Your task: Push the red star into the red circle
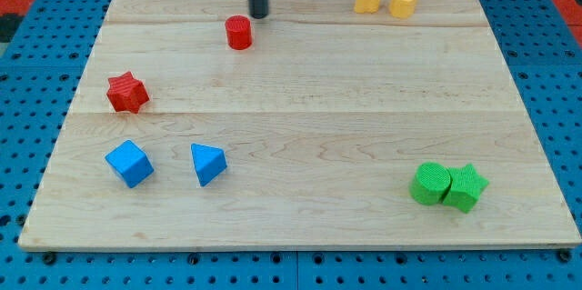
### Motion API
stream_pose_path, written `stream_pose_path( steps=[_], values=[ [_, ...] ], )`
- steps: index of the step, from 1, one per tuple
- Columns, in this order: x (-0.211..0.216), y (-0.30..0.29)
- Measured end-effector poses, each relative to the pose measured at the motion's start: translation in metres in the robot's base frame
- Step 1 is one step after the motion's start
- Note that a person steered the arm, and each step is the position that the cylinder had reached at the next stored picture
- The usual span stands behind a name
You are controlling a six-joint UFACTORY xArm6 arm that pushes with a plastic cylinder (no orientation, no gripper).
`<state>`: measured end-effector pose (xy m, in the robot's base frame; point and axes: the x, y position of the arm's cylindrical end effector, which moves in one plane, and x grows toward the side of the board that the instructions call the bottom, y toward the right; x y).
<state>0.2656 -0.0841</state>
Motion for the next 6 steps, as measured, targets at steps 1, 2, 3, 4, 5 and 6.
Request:
stream_pose_path(
  steps=[1, 2, 3, 4, 5, 6],
  values=[
    [0.049, -0.003],
    [0.093, 0.064],
    [0.068, 0.047],
    [0.066, -0.051],
    [0.107, -0.155],
    [0.166, -0.156]
  ],
)
